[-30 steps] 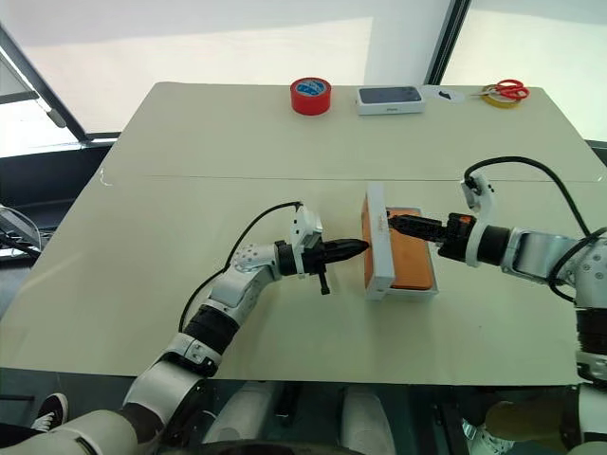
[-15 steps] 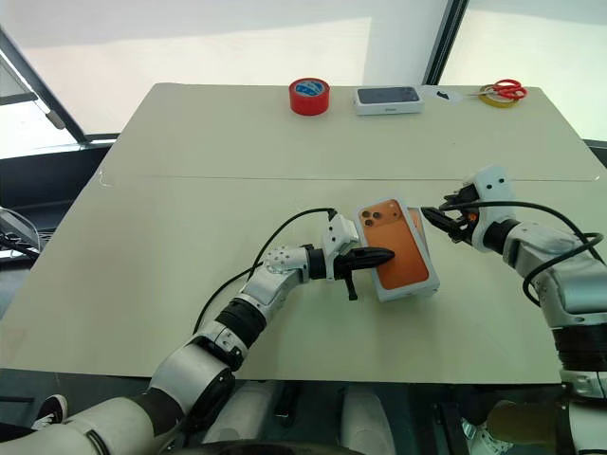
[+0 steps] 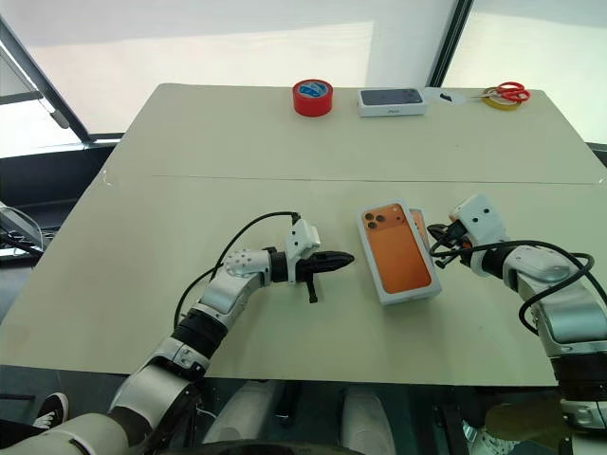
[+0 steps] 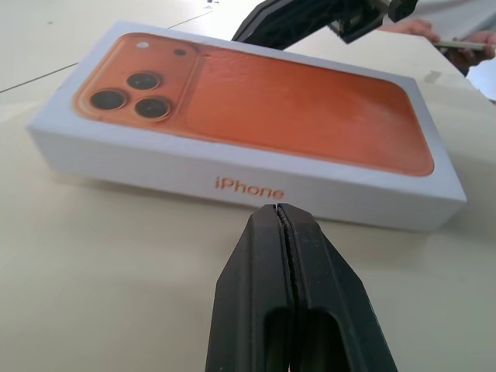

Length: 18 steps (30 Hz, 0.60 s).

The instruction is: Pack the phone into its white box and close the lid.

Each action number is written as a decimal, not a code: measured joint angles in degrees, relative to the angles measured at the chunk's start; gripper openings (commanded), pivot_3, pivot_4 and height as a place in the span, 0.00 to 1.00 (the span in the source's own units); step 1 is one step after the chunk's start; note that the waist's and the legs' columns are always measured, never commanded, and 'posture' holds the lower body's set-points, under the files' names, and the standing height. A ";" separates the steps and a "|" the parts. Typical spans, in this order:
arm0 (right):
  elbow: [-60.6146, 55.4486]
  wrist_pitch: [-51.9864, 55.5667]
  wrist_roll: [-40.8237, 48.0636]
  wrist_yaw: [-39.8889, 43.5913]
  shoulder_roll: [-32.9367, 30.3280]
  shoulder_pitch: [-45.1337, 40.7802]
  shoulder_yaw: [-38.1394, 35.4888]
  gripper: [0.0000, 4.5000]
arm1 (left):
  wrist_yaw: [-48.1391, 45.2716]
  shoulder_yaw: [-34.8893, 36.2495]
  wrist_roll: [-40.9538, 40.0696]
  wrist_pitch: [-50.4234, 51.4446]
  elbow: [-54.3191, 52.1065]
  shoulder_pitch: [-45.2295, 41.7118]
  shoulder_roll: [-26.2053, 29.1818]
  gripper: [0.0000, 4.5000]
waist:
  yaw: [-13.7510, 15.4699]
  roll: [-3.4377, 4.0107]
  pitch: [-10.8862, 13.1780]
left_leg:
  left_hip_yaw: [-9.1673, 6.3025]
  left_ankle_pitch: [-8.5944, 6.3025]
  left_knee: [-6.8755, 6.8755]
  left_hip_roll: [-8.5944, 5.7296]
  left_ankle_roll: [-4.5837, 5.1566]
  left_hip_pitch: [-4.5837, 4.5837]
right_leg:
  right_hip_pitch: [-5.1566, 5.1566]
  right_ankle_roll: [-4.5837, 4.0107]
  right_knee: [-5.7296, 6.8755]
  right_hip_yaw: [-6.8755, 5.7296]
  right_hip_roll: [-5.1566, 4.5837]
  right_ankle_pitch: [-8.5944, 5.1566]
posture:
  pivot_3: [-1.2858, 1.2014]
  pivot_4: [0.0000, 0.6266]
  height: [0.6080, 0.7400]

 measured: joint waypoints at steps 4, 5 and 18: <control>-0.04 -0.36 -2.59 0.14 0.09 -0.04 0.02 0.01 | 3.80 -1.80 3.70 -2.19 6.40 -4.13 -3.49 0.00 | -0.12 -0.01 0.00 | 0.00 0.00 0.01 0.00 0.00 0.00 | 0.00 0.00 0.00 0.00 0.00 0.00 | 0.52 0.24 1.00; -0.04 -0.36 -2.92 -0.04 0.16 -0.09 0.00 0.01 | 4.34 -1.72 4.00 -2.50 7.13 -4.59 -3.84 0.00 | -0.15 0.00 0.00 | 0.00 0.00 -0.01 0.00 0.00 0.00 | 0.01 0.01 0.00 0.00 0.00 0.00 | 0.52 0.24 1.00; 0.56 0.79 -8.69 -3.24 2.54 -2.54 -0.24 0.01 | 8.43 1.64 4.58 -6.98 20.12 -12.46 -7.59 0.00 | -0.12 -0.02 0.01 | 0.00 0.00 0.02 -0.02 0.00 -0.01 | -0.01 0.03 0.02 -0.01 0.00 0.01 | 0.52 0.24 1.00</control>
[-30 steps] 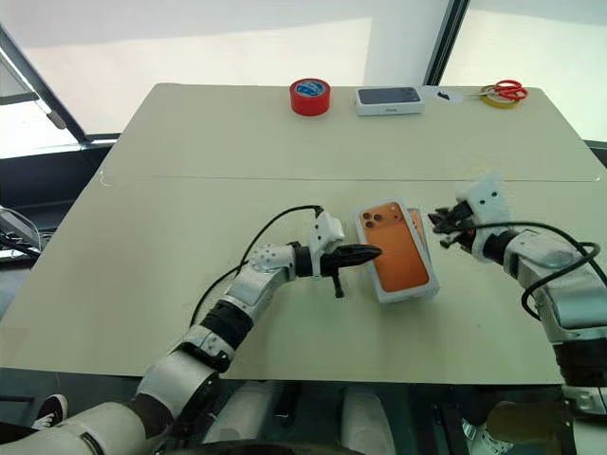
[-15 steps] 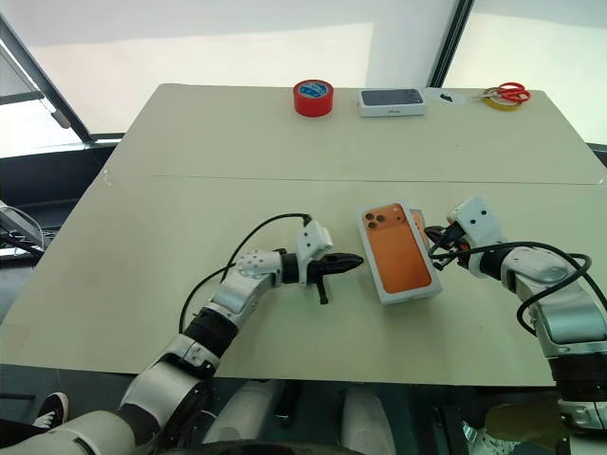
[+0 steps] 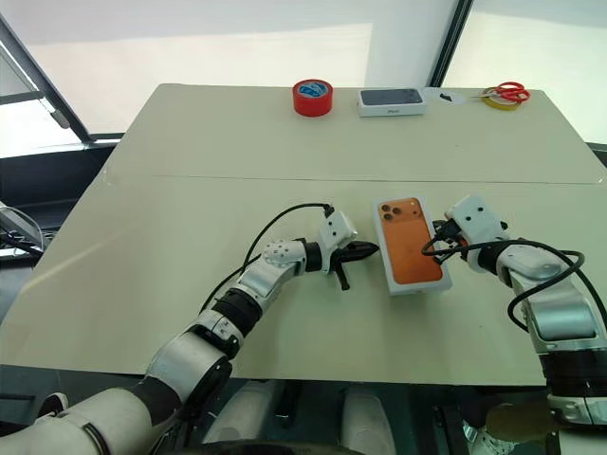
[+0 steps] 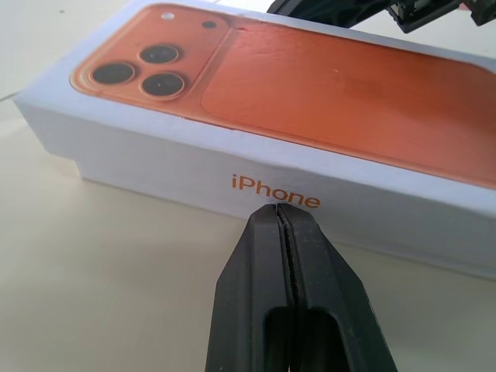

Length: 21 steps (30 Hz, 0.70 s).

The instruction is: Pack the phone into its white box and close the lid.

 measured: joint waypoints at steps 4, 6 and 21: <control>1.55 -0.03 -1.72 -0.60 0.94 -1.23 0.05 0.01 | 0.51 1.02 0.01 -0.65 0.88 -0.94 -0.72 0.00 | -0.04 0.00 0.00 | 0.00 0.00 -0.02 0.00 0.00 -0.01 | 0.02 0.02 0.07 0.00 0.00 0.01 | 0.52 0.24 1.00; 2.31 -0.05 -2.41 -0.76 1.42 -1.52 0.08 0.01 | 0.48 1.27 0.06 -1.09 1.45 -1.24 -1.07 0.00 | -0.01 0.00 0.00 | 0.00 0.01 -0.02 0.00 -0.01 -0.01 | 0.02 0.03 0.08 0.00 0.00 0.02 | 0.52 0.24 1.00; 2.62 -0.30 -4.50 2.26 0.73 1.55 -0.10 0.01 | -0.03 1.62 0.58 -1.78 1.94 -1.27 -1.26 0.00 | -0.10 0.01 0.00 | 0.01 0.01 -0.01 0.00 -0.01 0.02 | 0.03 0.05 0.10 0.01 0.01 0.02 | 0.52 0.24 1.00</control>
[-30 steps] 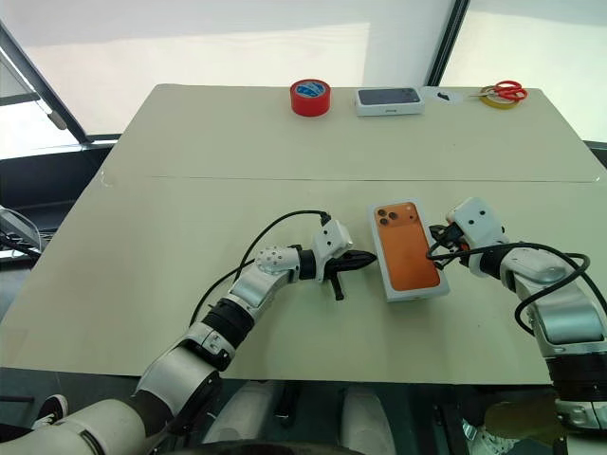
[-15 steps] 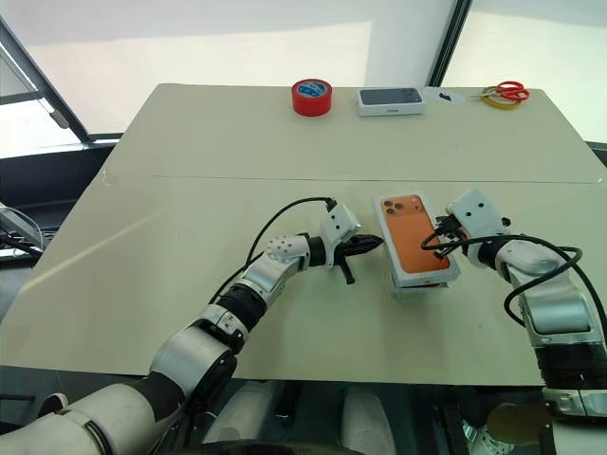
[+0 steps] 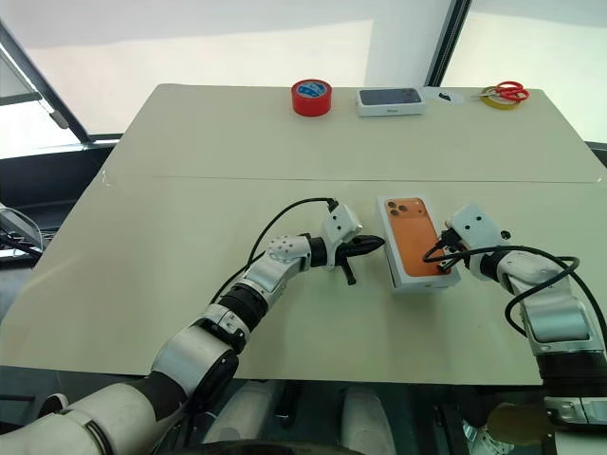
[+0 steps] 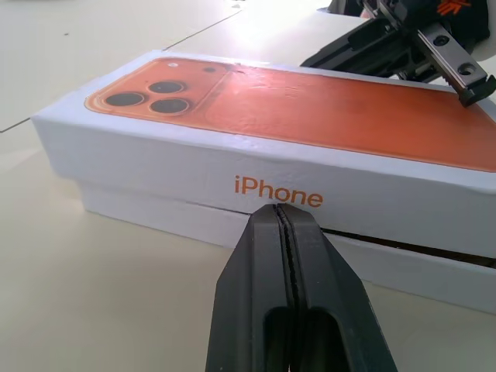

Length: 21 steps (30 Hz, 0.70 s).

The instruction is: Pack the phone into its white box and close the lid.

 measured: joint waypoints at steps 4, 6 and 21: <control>-0.09 0.01 -0.01 0.24 0.00 0.12 -0.11 0.01 | -0.23 0.01 0.02 0.00 -0.02 0.02 0.05 0.00 | 0.03 0.00 0.00 | 0.00 0.00 0.00 0.00 0.00 0.00 | -0.01 0.00 0.01 0.00 0.00 0.00 | 0.52 0.24 1.00; -0.17 0.02 -0.10 0.25 0.01 0.11 -0.11 0.01 | -0.54 0.00 0.01 0.01 -0.23 0.16 0.18 0.00 | 0.02 0.00 0.00 | 0.00 0.00 0.00 0.00 0.00 0.00 | -0.01 0.00 0.01 0.00 0.00 0.00 | 0.52 0.24 1.00; -2.67 -3.90 -1.75 4.03 -2.91 4.51 -0.16 0.01 | -2.71 -0.55 0.03 0.94 -7.64 4.89 1.01 0.00 | 0.00 0.02 -0.01 | 0.00 0.00 0.00 0.01 -0.01 0.01 | 0.01 0.00 0.03 0.01 0.01 0.00 | 0.52 0.24 1.00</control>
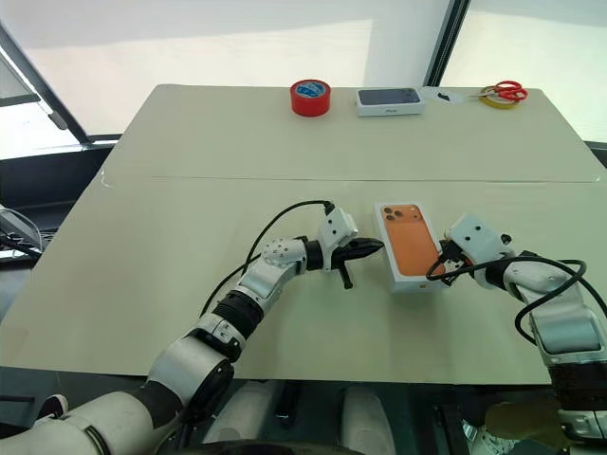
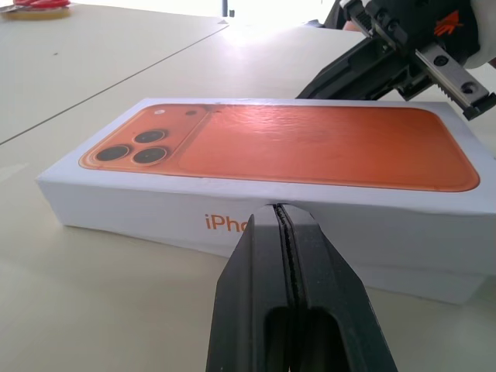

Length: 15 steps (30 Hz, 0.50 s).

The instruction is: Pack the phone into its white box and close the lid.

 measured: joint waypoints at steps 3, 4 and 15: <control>0.00 -1.19 -0.49 0.75 -1.06 1.18 -0.11 0.01 | -0.18 -0.83 0.10 0.90 -0.58 0.76 0.04 0.00 | 0.13 0.00 0.00 | 0.00 0.00 0.02 -0.01 0.00 0.00 | -0.02 0.00 0.00 -0.01 0.00 0.00 | 0.52 0.24 1.00; 0.02 -1.77 -0.80 1.10 -1.53 1.64 -0.11 0.01 | -0.23 -0.95 0.10 1.17 -0.82 0.78 0.07 0.00 | 0.16 0.00 0.00 | 0.00 0.00 0.02 -0.01 0.00 0.00 | -0.02 0.00 -0.01 -0.01 0.00 0.00 | 0.52 0.24 1.00; 3.76 -5.02 2.06 3.00 -3.78 -1.37 -6.14 0.01 | -2.78 2.15 -3.74 6.82 -9.18 1.02 4.91 0.00 | 0.00 0.04 -0.02 | 0.00 0.01 0.01 0.00 -0.01 0.02 | 0.04 0.00 0.01 0.01 0.01 0.00 | 0.52 0.24 1.00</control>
